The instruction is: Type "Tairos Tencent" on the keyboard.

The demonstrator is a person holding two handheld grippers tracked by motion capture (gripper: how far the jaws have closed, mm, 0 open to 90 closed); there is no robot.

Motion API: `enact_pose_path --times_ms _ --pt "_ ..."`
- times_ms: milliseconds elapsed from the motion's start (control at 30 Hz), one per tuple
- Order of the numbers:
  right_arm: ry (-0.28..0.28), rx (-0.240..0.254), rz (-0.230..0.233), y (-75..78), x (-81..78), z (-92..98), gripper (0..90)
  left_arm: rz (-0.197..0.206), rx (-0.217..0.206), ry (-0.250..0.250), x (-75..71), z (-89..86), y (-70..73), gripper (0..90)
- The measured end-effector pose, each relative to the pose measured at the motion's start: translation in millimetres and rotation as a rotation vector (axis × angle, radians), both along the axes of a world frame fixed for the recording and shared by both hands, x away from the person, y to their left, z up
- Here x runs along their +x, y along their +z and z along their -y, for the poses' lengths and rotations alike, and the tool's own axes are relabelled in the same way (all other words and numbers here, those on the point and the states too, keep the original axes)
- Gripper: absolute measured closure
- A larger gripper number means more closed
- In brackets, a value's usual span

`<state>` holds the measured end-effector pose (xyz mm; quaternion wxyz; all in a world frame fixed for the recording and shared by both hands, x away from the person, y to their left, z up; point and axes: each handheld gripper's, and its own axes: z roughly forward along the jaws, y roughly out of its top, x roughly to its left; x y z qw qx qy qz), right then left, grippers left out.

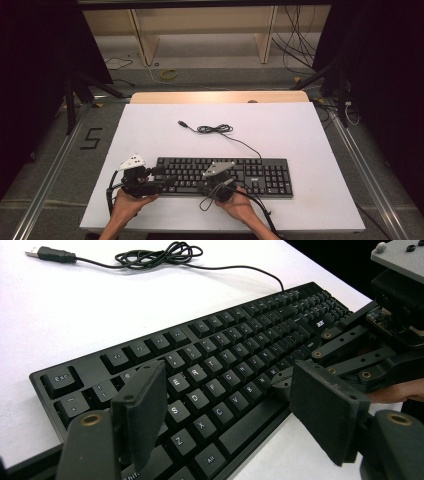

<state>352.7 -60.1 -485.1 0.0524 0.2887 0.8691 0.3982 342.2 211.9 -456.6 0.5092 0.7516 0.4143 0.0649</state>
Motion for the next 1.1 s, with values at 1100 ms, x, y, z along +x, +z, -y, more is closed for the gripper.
enact_pose_path --times_ms 1100 --pt "-0.098 0.147 -0.008 29.9 18.6 32.9 55.7 -0.029 0.030 0.014 3.3 -4.7 -4.5 30.6"
